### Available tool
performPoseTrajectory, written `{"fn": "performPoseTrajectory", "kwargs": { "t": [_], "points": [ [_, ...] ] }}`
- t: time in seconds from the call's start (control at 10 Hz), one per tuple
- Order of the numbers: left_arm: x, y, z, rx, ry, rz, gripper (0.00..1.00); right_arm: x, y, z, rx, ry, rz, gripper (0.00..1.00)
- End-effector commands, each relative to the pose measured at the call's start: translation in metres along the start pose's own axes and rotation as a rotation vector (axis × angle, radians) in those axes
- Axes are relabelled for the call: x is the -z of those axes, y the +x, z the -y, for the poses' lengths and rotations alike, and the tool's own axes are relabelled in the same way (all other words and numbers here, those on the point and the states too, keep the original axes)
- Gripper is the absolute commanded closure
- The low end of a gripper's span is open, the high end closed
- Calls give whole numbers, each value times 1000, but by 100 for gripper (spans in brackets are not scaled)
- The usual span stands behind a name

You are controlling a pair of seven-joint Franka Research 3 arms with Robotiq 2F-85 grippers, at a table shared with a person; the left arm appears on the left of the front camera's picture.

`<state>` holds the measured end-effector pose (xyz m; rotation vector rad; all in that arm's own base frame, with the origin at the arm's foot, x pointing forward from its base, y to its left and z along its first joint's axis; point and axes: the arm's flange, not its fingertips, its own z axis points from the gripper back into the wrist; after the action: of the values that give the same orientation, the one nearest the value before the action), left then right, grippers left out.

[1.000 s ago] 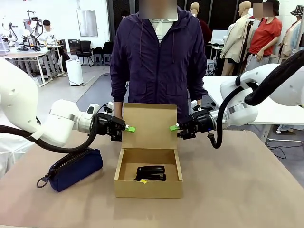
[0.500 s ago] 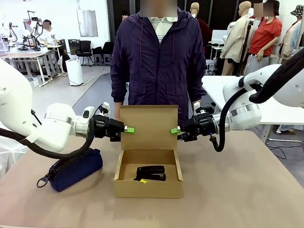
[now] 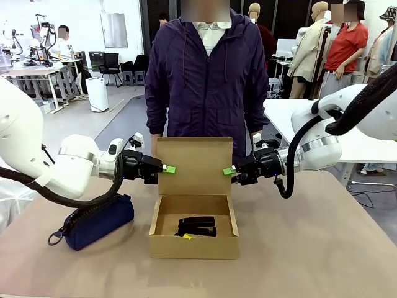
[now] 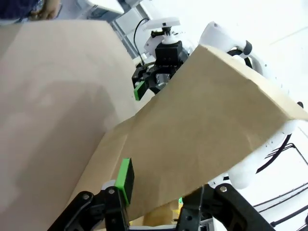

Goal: Pack the items into the box.
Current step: Close the Mailer Box.

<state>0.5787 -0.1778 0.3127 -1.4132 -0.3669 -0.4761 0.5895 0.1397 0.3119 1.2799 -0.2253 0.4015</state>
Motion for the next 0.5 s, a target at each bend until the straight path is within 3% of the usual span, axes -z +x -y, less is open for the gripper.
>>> {"fn": "performPoseTrajectory", "kwargs": {
  "t": [0.0, 0.3, 0.4],
  "points": [
    [-9, -6, 4, 211, -68, 114, 49, 5, -4, -6, -204, -49, -12, 38],
    [-23, -16, 10, 391, -160, 227, 49, 9, -13, -14, -505, -75, 68, 38],
    [-24, -21, 10, 433, -193, 216, 49, 8, -17, -17, -591, -81, 115, 38]
  ]
}}
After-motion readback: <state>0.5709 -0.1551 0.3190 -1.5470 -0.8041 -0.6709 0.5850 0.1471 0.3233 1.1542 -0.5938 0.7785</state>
